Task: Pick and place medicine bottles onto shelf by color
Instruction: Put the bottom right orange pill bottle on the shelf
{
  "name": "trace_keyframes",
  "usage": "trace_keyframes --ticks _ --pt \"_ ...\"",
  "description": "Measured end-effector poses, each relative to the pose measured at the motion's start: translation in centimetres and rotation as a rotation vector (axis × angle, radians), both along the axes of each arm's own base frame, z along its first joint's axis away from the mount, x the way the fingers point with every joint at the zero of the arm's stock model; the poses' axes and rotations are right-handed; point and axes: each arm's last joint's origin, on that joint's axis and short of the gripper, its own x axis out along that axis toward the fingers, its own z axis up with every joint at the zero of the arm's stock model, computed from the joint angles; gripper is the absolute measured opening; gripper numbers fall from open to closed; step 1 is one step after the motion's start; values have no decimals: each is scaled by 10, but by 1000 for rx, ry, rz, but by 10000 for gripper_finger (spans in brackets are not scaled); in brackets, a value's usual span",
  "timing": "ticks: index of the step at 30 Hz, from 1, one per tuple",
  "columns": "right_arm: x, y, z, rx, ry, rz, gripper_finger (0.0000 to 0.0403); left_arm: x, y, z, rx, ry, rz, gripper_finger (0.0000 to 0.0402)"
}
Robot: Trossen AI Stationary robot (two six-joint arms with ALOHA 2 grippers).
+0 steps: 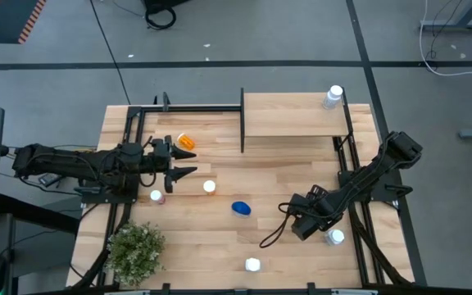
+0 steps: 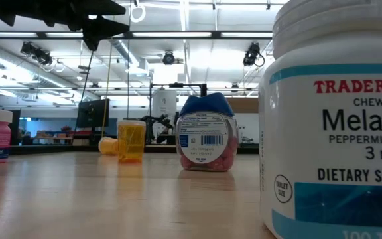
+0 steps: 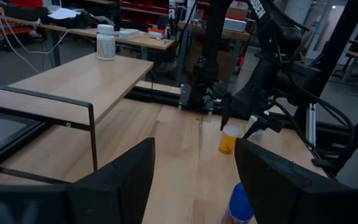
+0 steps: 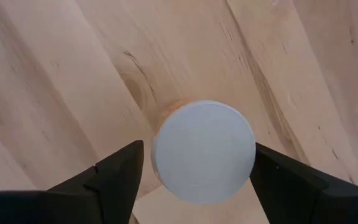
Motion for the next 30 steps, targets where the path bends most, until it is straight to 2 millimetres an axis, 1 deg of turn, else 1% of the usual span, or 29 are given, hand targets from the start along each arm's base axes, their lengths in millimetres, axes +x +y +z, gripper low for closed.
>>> trace_keyframes --ticks 20,30 --pt "0 -1 0 -20 -26 -36 283 0 0 -1 -2 10 0 229" --pt "1 -1 0 -23 -30 -44 245 0 0 -1 -2 10 0 229"
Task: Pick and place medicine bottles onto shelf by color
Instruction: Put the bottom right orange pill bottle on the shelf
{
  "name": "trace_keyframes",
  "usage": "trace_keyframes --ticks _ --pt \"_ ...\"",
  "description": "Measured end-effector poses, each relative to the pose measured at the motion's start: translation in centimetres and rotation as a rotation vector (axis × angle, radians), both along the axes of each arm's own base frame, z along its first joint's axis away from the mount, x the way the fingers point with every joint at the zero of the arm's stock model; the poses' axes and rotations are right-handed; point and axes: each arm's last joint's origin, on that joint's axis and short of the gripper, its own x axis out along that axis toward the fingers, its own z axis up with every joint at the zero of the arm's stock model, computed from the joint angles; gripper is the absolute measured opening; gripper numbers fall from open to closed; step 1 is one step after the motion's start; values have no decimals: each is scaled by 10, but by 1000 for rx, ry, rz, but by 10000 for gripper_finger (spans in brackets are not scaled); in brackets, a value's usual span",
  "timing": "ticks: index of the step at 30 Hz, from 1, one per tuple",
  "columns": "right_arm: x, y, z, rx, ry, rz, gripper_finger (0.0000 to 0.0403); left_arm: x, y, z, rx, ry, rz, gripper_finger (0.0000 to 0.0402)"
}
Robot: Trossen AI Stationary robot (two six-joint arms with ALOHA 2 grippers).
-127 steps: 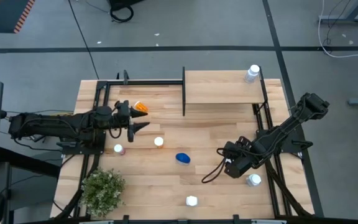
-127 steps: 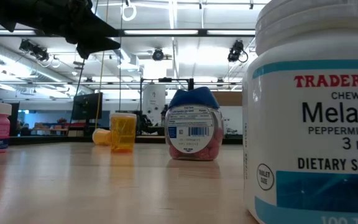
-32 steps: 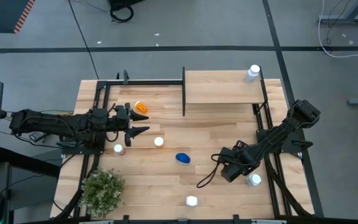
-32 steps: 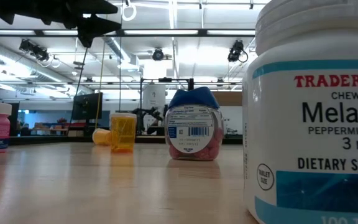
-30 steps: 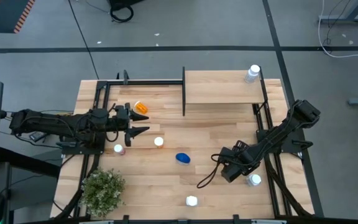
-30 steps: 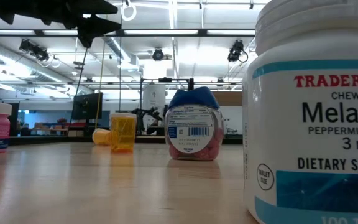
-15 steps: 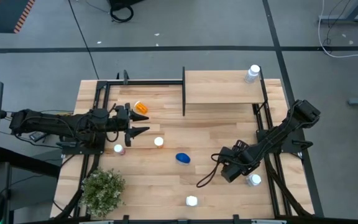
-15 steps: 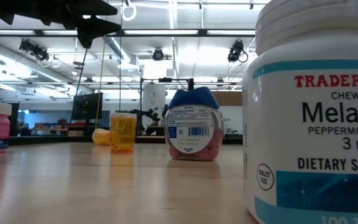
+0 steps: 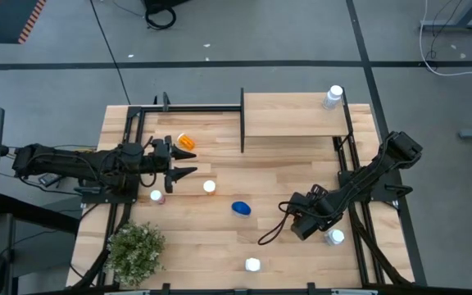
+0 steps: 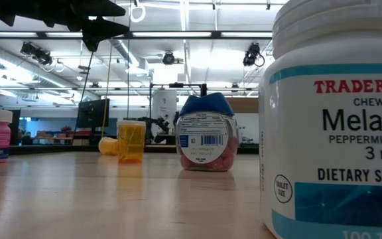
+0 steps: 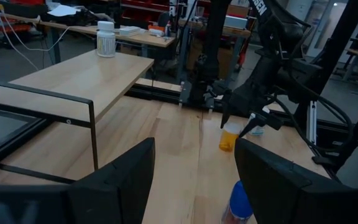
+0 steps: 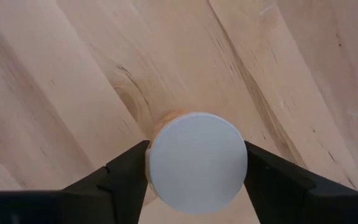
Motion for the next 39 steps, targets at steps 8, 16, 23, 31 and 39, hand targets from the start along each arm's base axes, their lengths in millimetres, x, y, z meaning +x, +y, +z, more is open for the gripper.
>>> trace_keyframes --ticks 8,16,23,31,39 --pt "0 0 0 0 0 0 236 0 0 0 0 3 0 229" --pt "7 3 10 11 -32 8 236 0 0 -1 1 8 0 229" --pt "24 -2 36 -19 -65 26 236 0 0 -1 1 7 0 229" --pt "38 -28 69 -61 -3 -14 236 0 0 -1 0 7 0 229" --pt "56 -56 108 -99 -54 -78 236 0 0 -1 -5 13 1 229"
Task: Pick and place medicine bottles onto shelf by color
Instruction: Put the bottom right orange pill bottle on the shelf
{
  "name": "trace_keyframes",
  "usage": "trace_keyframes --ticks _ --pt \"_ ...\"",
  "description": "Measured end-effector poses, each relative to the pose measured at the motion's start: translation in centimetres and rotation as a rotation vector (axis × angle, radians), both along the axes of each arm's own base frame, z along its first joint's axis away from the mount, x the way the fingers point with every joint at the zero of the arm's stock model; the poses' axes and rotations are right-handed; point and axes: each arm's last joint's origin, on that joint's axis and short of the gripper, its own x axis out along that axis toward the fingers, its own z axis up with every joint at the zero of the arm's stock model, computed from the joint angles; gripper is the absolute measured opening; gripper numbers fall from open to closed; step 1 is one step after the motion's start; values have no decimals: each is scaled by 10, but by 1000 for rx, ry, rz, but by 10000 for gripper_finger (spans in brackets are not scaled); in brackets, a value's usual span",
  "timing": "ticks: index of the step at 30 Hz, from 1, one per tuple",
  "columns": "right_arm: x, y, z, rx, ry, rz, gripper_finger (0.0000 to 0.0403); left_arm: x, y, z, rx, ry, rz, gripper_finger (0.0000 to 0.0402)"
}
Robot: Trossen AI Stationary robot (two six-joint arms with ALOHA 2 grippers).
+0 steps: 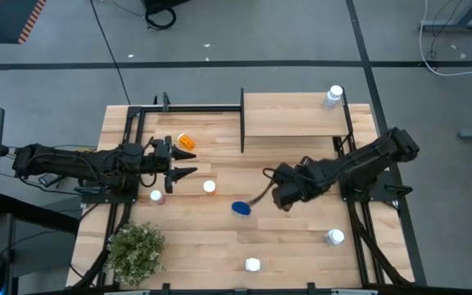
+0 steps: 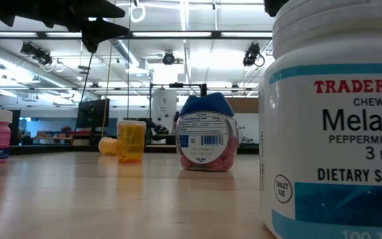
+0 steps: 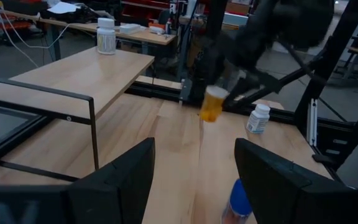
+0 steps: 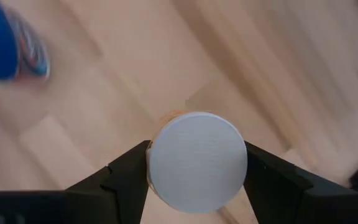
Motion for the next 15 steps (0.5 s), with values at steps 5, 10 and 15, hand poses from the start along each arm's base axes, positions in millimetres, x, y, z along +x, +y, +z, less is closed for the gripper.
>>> trace_keyframes --ticks 5,10,15 --pt "6 -24 30 -21 -18 -49 236 0 0 -2 -2 17 0 229" --pt "10 -55 58 -38 -49 -90 236 0 0 -2 -3 22 0 229" --pt "3 -93 71 -50 -55 -160 236 0 0 -3 -21 28 3 229"
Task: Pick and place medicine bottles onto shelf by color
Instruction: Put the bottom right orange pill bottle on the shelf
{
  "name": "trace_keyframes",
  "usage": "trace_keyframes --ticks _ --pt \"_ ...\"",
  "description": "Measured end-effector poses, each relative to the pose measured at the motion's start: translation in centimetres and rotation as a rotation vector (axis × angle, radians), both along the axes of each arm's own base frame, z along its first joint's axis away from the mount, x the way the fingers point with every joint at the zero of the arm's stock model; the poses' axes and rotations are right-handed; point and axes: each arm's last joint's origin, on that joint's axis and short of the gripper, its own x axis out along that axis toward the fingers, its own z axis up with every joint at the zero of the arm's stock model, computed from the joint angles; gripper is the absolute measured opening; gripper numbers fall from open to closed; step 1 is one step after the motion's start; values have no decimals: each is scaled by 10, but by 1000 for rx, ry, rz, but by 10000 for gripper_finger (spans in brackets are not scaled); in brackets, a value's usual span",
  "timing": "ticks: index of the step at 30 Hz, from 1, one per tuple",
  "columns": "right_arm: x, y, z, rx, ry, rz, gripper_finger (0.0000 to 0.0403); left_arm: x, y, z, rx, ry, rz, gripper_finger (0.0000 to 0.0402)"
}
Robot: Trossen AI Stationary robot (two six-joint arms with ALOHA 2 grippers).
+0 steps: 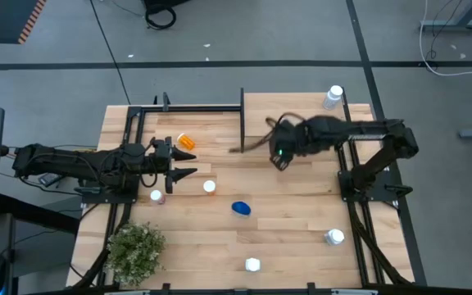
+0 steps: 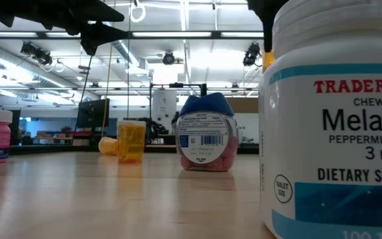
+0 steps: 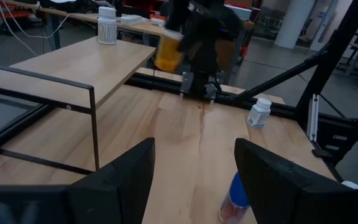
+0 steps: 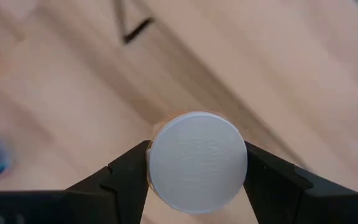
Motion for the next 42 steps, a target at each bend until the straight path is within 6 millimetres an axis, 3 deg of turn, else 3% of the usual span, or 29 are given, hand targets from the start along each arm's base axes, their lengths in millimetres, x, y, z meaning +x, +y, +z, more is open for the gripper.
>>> trace_keyframes --ticks 10,18,27,33,42 --pt "-44 -61 20 -5 -16 -220 236 0 0 -1 -2 11 -1 229" --pt "-78 -91 27 -33 -44 -377 236 0 -5 -2 -4 17 -32 229" --pt "-72 -122 25 -77 -91 -359 236 0 -6 -2 1 16 -33 229" --pt "-78 -150 16 -57 -23 -387 237 0 -5 -1 2 13 -33 229" --pt "-86 -184 13 -39 -80 -361 237 0 -5 -1 1 14 -33 229"
